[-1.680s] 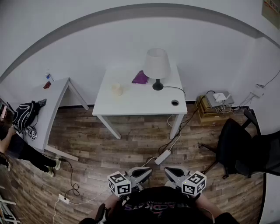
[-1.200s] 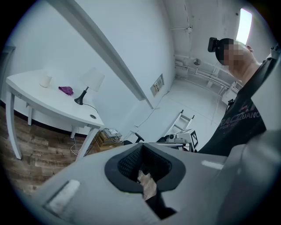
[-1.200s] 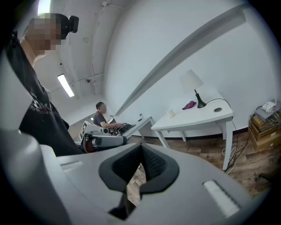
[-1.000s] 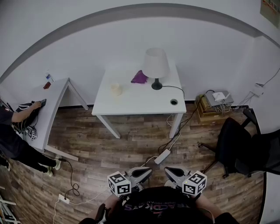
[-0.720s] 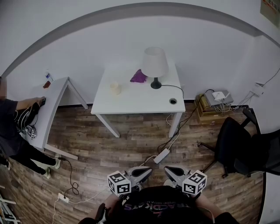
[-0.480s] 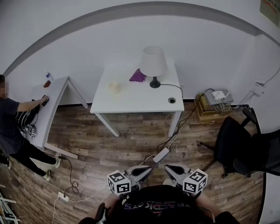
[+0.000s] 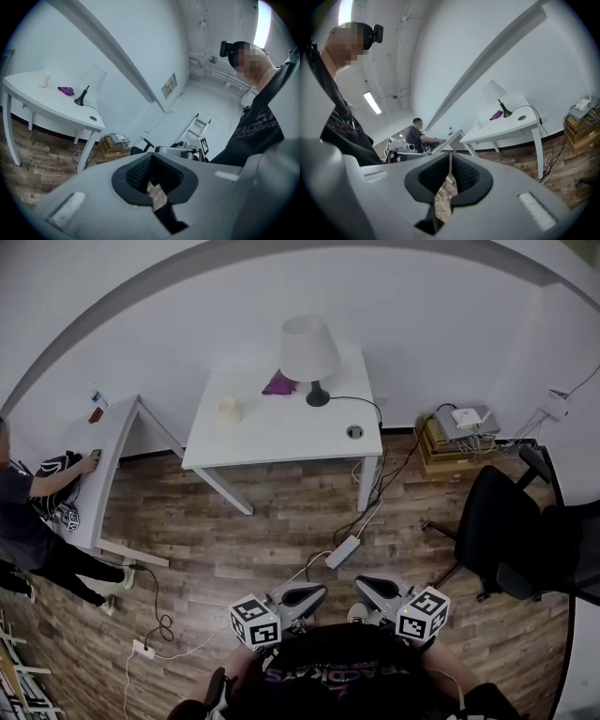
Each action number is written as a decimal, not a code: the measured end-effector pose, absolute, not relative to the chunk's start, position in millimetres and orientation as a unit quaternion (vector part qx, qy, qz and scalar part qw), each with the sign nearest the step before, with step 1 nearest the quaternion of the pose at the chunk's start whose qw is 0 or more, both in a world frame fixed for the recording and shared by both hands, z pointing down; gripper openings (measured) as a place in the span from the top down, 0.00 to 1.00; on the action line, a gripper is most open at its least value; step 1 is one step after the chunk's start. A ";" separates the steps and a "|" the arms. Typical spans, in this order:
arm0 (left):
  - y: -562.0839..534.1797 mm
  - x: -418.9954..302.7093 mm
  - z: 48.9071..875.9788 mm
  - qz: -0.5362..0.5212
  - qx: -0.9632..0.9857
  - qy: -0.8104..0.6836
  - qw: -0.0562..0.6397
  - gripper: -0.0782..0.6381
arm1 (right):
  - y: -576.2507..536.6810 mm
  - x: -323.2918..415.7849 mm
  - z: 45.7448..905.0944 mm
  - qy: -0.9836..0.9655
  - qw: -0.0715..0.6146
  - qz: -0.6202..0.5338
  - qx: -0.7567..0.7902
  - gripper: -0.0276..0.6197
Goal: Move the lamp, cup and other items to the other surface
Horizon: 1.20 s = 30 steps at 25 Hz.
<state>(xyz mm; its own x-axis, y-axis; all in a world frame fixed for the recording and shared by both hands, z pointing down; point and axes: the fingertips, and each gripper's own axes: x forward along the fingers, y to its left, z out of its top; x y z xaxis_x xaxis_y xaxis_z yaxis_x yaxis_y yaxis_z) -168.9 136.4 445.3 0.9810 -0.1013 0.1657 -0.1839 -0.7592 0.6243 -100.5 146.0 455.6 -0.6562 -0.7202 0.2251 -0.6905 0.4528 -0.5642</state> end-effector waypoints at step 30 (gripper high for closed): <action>76.6 -107.5 455.6 0.063 0.930 -0.049 0.358 0.89 | 90.6 -28.3 465.4 0.812 0.019 -0.335 -0.477 0.87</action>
<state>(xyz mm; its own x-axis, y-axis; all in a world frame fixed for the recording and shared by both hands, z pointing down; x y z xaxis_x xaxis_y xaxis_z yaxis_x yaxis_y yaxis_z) -107.5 76.6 455.6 0.9873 -0.0468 0.1517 -0.1365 -0.7385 0.6603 -28.3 90.6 465.4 -0.5444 -0.7878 0.2879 -0.7618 0.3208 -0.5629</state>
